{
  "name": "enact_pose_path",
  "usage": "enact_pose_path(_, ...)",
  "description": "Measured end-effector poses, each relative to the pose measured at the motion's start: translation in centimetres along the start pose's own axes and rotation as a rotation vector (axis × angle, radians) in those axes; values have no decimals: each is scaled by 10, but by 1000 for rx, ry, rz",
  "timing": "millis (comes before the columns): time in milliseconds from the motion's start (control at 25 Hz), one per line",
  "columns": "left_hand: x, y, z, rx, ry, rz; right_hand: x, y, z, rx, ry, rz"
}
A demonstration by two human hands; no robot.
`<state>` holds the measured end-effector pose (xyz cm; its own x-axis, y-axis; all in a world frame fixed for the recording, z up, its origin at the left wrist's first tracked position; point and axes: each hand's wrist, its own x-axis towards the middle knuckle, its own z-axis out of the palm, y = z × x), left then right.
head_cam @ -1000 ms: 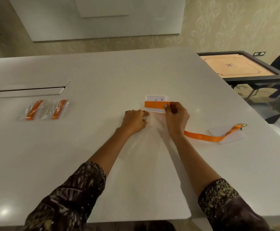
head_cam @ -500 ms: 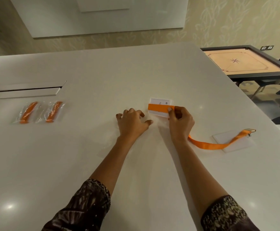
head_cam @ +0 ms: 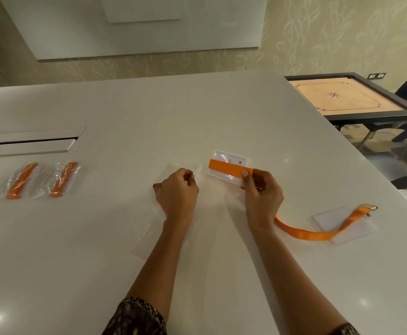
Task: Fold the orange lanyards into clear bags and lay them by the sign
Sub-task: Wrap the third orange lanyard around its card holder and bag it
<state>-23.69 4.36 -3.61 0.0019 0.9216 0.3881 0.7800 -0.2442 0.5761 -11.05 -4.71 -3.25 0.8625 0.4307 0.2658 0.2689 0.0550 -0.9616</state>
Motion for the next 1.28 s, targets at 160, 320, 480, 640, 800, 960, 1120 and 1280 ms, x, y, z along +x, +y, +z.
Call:
enact_pose_path(160,2,2,-1,-94,-31,-33,-6,-3,6,43,-38,16)
enact_pose_path(320,2,4,-1,-190,-85,-47,-14,-5,11,55,-66,24)
enact_pose_path(480,1,9,1,-230,-80,-33,-19,-8,14,39,-72,18)
enact_pose_path(640,2,10,1,-299,-50,-25,-16,-8,13,31,-67,31)
enact_pose_path(800,3,12,0,-361,4,-1,-17,-7,13,19,-77,26)
enact_pose_path(960,0,14,1,-415,45,47,-18,-7,14,68,-96,31)
enact_pose_path(1120,2,13,0,-465,107,72,-17,-6,15,108,-145,75)
enact_pose_path(1280,1,17,-2,-495,130,209,-19,-7,15,149,-234,80)
